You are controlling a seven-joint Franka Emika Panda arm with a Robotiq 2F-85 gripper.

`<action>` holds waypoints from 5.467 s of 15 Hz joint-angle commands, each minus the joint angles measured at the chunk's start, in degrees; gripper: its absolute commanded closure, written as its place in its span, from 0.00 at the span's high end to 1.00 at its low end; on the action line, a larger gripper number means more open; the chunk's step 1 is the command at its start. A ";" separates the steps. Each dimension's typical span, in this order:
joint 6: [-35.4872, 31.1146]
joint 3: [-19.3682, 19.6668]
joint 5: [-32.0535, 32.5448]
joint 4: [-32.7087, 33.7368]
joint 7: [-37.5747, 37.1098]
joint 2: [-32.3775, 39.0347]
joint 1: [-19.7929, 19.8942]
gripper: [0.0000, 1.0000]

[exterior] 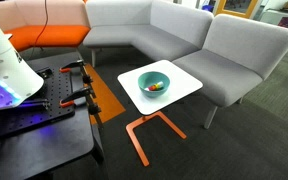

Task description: Take the bottle out of the bowl and put it on the table

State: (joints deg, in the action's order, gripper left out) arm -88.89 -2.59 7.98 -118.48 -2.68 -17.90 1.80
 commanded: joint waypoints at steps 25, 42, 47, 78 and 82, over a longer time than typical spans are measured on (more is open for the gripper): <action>-47.53 5.31 -11.54 3.09 16.43 53.22 3.84 1.00; -57.27 1.89 -9.34 9.13 17.63 65.90 4.80 1.00; -61.07 1.59 -8.86 11.74 17.74 72.05 5.20 0.99; -59.24 -1.51 -2.93 15.79 4.42 72.72 -11.49 0.08; -62.64 3.35 -2.92 21.70 -3.14 79.31 -16.40 0.08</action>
State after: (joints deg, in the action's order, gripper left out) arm -151.07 -2.73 4.43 -101.18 -0.07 58.01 -11.17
